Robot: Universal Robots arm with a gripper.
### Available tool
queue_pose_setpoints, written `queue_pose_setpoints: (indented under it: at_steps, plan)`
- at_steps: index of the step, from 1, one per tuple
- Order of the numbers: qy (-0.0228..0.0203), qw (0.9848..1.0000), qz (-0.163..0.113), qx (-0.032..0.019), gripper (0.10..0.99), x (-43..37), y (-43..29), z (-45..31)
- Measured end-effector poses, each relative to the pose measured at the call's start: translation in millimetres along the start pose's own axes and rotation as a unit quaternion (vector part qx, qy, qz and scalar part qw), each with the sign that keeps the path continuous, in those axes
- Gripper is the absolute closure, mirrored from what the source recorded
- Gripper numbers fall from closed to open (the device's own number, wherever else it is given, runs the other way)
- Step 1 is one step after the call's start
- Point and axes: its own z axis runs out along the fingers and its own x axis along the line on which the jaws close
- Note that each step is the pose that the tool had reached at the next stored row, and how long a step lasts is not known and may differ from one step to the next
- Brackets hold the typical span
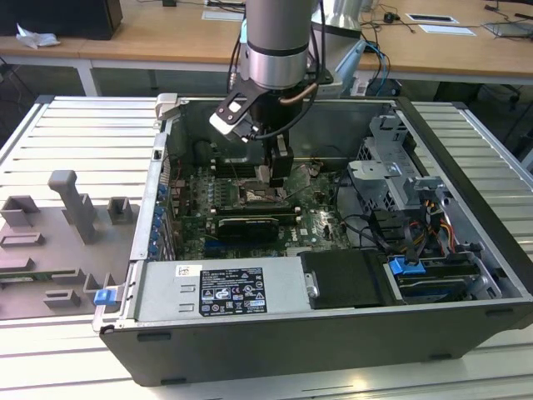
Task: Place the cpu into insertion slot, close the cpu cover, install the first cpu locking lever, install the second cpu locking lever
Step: 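Place the cpu into insertion slot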
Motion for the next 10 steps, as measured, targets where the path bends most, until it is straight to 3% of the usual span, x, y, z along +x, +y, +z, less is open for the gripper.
queue_pose_setpoints:
  at_steps: [10]
  plan:
    - [-0.0014, 1.0, 0.005, 0.0, 0.545, 0.8, -0.6, 9.8]
